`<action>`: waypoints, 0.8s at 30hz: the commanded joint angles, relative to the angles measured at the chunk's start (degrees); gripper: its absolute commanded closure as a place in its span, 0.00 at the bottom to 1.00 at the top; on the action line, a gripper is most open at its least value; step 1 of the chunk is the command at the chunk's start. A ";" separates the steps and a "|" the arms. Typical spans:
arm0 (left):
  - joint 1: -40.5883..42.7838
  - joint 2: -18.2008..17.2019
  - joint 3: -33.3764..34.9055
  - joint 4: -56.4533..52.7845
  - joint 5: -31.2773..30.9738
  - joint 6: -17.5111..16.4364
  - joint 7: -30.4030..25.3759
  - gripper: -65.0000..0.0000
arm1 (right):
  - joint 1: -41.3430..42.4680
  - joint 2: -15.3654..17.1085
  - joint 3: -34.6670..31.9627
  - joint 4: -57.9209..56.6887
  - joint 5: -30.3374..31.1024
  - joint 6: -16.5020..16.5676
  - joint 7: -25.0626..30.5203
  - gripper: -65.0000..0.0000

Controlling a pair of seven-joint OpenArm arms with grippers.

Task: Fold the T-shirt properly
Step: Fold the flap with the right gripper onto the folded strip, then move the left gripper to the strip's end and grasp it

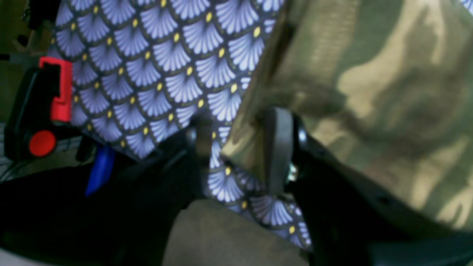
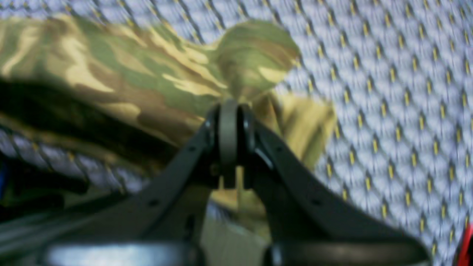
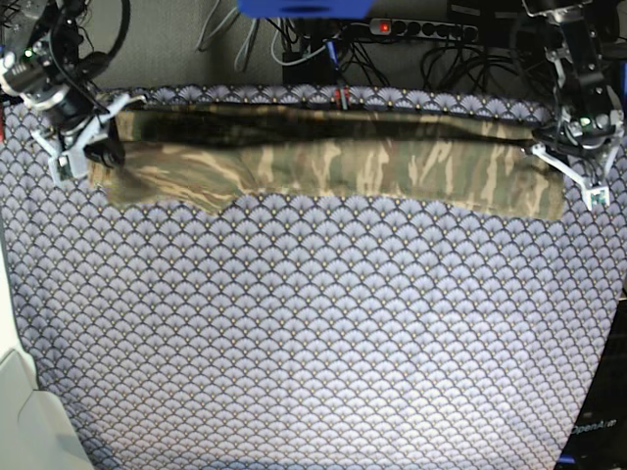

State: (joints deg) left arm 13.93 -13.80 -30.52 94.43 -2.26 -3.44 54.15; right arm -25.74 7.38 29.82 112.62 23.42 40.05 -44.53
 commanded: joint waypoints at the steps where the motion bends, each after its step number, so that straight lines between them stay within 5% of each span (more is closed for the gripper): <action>1: -0.26 -0.92 -0.20 0.73 0.28 0.15 -0.74 0.65 | -0.59 -0.30 0.90 0.83 0.89 -0.05 1.68 1.00; 12: -0.35 -0.92 -0.20 0.73 0.37 0.15 -0.74 0.65 | -3.58 -5.49 2.31 0.57 0.62 -0.05 1.50 1.00; 24: 0.35 -3.30 -0.20 0.73 0.20 -0.03 -0.74 0.65 | -2.88 -4.70 2.57 -6.64 0.54 -0.05 1.50 1.00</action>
State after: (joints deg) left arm 14.41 -16.19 -30.44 94.37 -2.44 -3.49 54.17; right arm -28.45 2.09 32.03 105.08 23.40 40.05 -44.03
